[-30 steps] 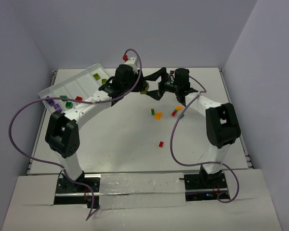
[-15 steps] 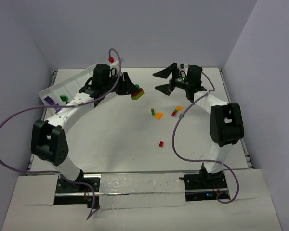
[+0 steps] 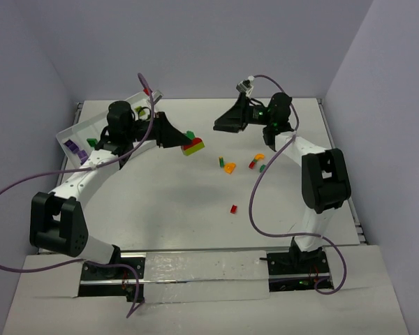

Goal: Sort the legos into containers by color

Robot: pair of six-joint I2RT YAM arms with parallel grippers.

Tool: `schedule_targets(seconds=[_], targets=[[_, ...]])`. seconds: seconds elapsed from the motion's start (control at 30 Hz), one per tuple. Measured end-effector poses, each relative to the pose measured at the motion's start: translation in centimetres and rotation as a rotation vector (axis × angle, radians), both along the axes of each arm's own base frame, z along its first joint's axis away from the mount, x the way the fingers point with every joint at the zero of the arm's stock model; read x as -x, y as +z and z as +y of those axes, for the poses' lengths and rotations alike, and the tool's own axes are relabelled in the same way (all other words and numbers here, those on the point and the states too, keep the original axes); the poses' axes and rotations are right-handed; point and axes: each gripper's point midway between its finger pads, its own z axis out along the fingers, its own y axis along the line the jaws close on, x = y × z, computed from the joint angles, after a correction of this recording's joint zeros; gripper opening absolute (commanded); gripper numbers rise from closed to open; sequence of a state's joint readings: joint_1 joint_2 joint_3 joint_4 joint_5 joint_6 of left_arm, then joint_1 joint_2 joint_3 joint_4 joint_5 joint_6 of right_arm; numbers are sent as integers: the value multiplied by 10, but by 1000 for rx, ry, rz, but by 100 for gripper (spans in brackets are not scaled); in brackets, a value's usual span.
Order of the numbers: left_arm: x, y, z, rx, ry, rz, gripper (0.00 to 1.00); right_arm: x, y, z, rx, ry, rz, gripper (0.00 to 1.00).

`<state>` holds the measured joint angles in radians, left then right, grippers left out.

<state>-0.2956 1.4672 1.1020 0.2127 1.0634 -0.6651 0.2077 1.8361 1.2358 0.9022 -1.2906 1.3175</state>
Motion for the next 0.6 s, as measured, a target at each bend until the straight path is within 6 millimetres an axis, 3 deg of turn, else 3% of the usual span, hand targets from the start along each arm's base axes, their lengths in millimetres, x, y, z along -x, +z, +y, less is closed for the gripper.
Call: schedule_targets(seconds=[0.23,0.37,0.6], targets=[[10,14,5,28,-18,-24,0,-10,-38,15,202,-78,-59,82],[6,14,13,37,6,-21,0,12,-41,19,251,-47,-136,83],[13,3,18,73,2,42,0,50,-27,35,261,52,-326,84]])
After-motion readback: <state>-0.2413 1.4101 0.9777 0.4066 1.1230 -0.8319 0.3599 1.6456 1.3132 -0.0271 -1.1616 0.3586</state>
